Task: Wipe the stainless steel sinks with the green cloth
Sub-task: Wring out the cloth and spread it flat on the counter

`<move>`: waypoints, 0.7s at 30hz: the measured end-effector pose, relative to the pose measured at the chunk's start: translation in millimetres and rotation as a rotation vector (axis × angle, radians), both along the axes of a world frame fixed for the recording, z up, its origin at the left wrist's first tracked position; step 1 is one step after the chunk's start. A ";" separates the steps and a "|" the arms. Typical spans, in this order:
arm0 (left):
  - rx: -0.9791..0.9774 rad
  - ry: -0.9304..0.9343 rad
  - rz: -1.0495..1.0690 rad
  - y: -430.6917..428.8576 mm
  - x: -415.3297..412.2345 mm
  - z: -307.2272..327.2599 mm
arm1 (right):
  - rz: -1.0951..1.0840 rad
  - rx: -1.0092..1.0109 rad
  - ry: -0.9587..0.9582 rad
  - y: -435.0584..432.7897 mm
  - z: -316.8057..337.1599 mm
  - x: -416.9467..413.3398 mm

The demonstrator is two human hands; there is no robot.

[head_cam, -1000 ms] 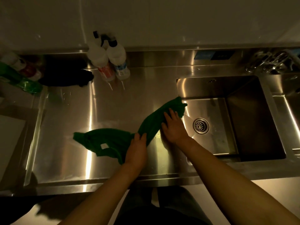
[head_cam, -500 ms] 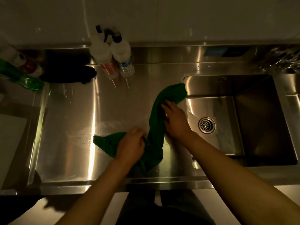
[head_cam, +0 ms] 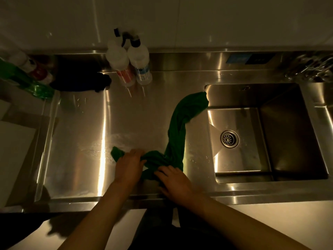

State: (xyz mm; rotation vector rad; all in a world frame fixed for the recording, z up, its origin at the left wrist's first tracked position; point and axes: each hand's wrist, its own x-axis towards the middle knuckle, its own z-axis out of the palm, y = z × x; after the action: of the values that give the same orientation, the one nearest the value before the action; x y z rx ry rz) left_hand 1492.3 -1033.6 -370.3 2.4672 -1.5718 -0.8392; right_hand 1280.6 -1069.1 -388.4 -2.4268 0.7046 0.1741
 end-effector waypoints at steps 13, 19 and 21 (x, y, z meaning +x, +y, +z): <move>-0.060 0.108 0.399 42.5 1.9 20.6 | -0.281 -0.304 -0.068 -56.9 26.0 -96.2; -0.109 0.123 0.365 21.7 -40.4 31.7 | -0.611 -0.302 0.010 -94.1 35.2 -127.4; -0.181 0.126 0.371 13.4 -46.2 34.6 | -0.735 -0.304 0.052 -101.4 35.8 -132.4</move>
State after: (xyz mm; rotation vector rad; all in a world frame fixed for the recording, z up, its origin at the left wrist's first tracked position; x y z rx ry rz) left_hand 1446.0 -1020.2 -335.7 2.4117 -1.0499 -0.7371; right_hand 1148.1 -1170.5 -352.6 -2.2601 1.6855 -0.1795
